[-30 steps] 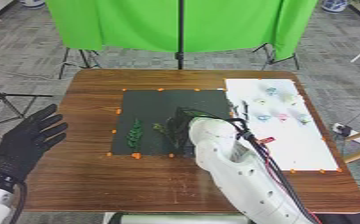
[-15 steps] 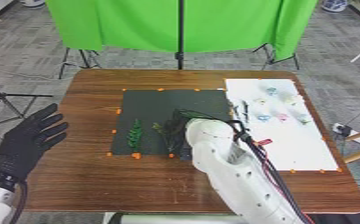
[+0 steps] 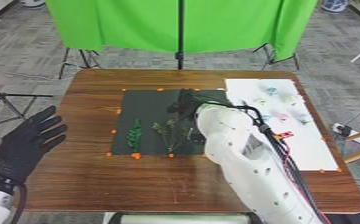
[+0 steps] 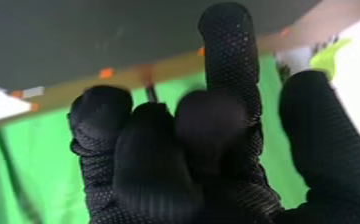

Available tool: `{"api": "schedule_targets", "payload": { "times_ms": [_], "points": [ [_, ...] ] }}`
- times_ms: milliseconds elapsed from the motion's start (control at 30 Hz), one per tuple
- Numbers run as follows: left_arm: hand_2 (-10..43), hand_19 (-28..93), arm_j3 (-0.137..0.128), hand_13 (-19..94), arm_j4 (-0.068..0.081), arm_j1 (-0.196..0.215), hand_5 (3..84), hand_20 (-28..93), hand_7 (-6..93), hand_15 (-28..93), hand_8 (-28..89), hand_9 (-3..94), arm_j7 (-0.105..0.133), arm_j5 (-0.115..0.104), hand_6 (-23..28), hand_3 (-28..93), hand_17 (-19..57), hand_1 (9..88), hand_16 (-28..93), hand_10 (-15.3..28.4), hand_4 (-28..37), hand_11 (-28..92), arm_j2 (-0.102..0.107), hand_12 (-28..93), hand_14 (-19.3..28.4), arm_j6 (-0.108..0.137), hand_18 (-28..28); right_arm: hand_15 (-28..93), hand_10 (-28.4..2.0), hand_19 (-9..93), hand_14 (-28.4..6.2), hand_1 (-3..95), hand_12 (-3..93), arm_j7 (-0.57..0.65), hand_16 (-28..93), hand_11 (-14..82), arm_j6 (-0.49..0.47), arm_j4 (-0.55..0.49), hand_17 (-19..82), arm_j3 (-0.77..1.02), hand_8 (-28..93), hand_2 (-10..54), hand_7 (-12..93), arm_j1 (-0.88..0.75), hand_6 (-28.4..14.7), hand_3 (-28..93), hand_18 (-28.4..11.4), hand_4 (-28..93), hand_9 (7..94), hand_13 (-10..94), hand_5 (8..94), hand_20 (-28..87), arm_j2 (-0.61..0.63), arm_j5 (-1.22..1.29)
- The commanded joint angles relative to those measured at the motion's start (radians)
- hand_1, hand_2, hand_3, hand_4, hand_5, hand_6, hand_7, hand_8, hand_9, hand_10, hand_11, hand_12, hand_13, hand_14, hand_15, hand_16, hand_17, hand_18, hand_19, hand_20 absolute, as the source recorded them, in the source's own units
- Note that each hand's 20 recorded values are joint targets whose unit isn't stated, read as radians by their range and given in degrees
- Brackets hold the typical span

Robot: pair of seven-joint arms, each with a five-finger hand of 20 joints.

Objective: Arrange flowers

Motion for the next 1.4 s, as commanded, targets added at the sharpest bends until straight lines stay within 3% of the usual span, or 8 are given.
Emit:
{"api": "schedule_targets", "payload": {
  "times_ms": [33, 200, 367, 633, 833, 1400],
  "points": [
    [-2.8, 45, -0.006, 15, -0.007, 0.028, 26.9, 6, 24.1, 43, -14, 21.2, 0.011, 0.001, 2.8, 71, -11.1, 25.2, -5, 10.8, -28.3, 29, -0.015, 11, 12.9, 0.017, 19.0, 83, -8.8, 93, -9.4, 19.8, 40.5, 0.002, 34, 56.7, 0.073, 0.054, 40, 0.077, -15, -2.7, 44, 0.085, -0.8, 74, -21.4, -28, 90.0, 82, 77.3, 28, 0.169, -0.067],
    [-2.9, 45, -0.003, 15, -0.004, 0.022, 26.9, 6, 24.1, 43, -14, 21.1, 0.009, 0.005, 2.8, 71, -11.1, 25.2, -5, 10.8, -28.3, 29, -0.016, 11, 12.8, 0.013, 19.0, 83, -9.7, 92, -10.3, 17.8, 41.3, 0.004, 35, 58.3, 0.074, 0.088, 35, 0.063, -16, -9.1, 47, 0.085, -0.7, 72, -21.0, -28, 84.4, 77, 72.5, 27, 0.267, -0.132],
    [-2.8, 45, -0.002, 15, -0.003, 0.025, 26.9, 6, 24.1, 43, -14, 21.1, 0.011, 0.007, 2.8, 71, -11.1, 25.3, -5, 10.8, -28.3, 29, -0.019, 11, 12.7, 0.013, 19.0, 83, -10.6, 90, -10.7, 16.2, 41.4, 0.036, 35, 58.4, 0.060, 0.121, 33, 0.062, -16, -9.5, 48, 0.064, -1.0, 70, -21.1, -28, 80.7, 74, 70.0, 28, 0.320, -0.142],
    [-2.8, 45, -0.001, 15, 0.002, 0.020, 26.9, 6, 24.1, 43, -14, 21.1, 0.010, 0.007, 2.8, 71, -11.1, 25.3, -5, 10.8, -28.3, 29, -0.016, 11, 12.7, 0.006, 19.0, 83, -9.8, 89, -9.8, 25.9, 39.6, 0.060, 33, 58.5, 0.088, 0.184, 34, 0.020, -17, -9.5, 50, 0.072, -0.3, 66, -20.9, -28, 82.5, 76, 71.5, 29, 0.357, -0.172],
    [-2.8, 45, -0.003, 15, 0.002, 0.024, 26.8, 6, 24.1, 43, -14, 21.1, 0.014, 0.005, 2.8, 71, -11.1, 25.3, -5, 10.8, -28.3, 29, -0.010, 11, 12.7, 0.007, 19.0, 82, -9.0, 90, -8.9, 34.5, 39.7, 0.058, 33, 57.7, 0.106, 0.210, 36, -0.002, -18, -9.5, 51, 0.078, 0.4, 57, -20.6, -28, 84.7, 77, 73.7, 29, 0.366, -0.168],
    [-2.9, 45, -0.001, 15, 0.008, 0.015, 26.9, 6, 24.3, 43, -14, 21.1, 0.009, 0.004, 2.7, 71, -11.1, 25.2, -5, 10.8, -28.3, 29, -0.003, 11, 12.8, 0.000, 19.0, 81, -8.9, 91, -8.7, 36.9, 40.1, 0.054, 35, 56.8, 0.100, 0.234, 37, -0.015, -17, -9.5, 50, 0.073, 0.4, 53, -20.6, -28, 85.7, 78, 74.8, 27, 0.359, -0.161]
  ]
}}
